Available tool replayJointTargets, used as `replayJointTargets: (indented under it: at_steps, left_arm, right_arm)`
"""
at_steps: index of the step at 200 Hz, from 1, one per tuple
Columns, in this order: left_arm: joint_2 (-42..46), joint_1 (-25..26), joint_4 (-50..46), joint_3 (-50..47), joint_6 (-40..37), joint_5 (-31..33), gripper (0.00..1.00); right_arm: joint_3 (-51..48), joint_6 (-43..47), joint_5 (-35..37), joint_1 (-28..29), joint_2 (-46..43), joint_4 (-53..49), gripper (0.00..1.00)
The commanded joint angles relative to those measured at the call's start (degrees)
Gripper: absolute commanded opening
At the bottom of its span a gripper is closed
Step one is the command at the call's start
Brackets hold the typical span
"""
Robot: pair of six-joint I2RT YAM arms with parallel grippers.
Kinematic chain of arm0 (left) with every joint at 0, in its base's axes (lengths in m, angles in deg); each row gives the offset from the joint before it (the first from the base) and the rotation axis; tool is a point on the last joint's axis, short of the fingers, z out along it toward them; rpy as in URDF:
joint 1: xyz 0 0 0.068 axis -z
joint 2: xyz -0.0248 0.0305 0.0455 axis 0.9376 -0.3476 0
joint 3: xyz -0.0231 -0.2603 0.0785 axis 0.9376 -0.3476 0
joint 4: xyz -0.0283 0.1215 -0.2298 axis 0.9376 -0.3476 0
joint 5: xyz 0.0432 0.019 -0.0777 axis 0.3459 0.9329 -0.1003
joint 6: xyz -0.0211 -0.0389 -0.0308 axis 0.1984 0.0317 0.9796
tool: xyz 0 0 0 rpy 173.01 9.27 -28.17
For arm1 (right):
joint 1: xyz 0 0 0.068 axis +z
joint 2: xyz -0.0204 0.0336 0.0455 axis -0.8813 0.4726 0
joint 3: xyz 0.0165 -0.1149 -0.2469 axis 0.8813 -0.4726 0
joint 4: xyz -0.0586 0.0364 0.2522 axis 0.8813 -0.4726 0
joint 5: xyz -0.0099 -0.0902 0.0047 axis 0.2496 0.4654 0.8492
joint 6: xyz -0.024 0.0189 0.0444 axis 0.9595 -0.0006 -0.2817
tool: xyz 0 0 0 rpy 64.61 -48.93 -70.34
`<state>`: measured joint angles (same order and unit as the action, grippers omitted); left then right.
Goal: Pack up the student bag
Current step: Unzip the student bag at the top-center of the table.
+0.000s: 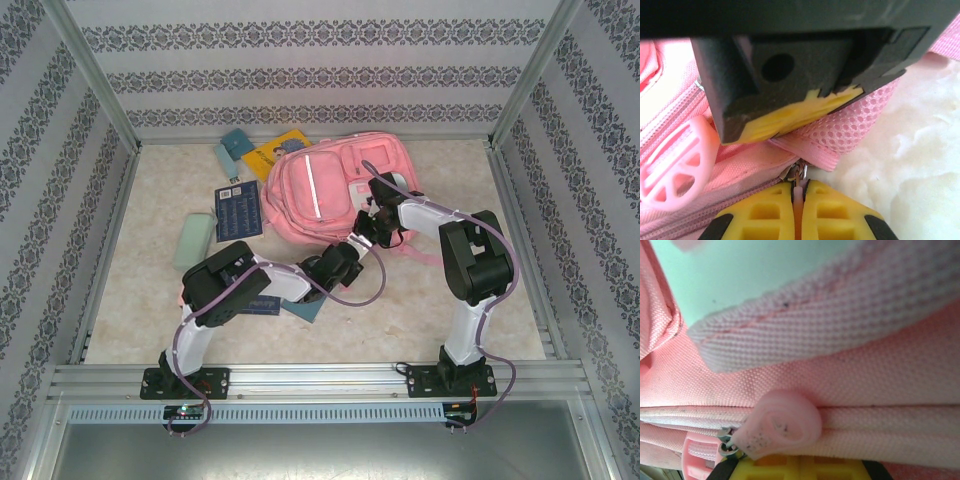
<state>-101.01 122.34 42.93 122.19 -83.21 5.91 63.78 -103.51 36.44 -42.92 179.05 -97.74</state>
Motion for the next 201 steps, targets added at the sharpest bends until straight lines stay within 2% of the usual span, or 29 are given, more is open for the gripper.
replayJointTargets:
  at_steps: [1,50,101,147,171,184,195,201]
  left_arm:
    - [5.41,-2.19,-3.11,-3.64,3.57,1.26,0.0]
    - [11.95,-6.78,-5.45,-8.89,8.19,-2.73,0.0]
    - [13.97,-12.64,-8.0,-11.16,11.69,-7.8,0.0]
    - [13.58,-16.82,-14.53,-9.38,9.14,-12.89,0.0]
    - [13.88,-17.48,-14.55,-9.06,8.54,-19.3,0.0]
    - [13.52,-17.16,-14.65,-7.93,8.86,-24.59,0.0]
    - [12.89,-16.57,-14.62,-6.88,9.34,-26.99,0.0]
    - [12.51,-16.16,-14.3,-6.41,9.6,-28.03,0.0]
  right_arm:
    - [0.4,-0.72,2.98,-0.56,1.14,0.51,0.02]
    - [-1.76,-0.81,3.48,-2.26,0.1,0.95,0.02]
    - [-3.2,-0.26,4.18,-3.56,-0.86,0.78,0.03]
    - [-4.41,0.54,5.7,-4.68,-1.79,0.39,0.02]
    - [-4.79,0.5,4.75,-4.75,-3.24,0.49,0.03]
    - [-5.42,-0.36,4.11,-4.61,-5.45,0.52,0.07]
    - [-6.44,-1.37,3.97,-4.33,-8.27,0.95,0.22]
    - [-6.92,-1.9,4.14,-4.12,-10.0,0.84,0.27]
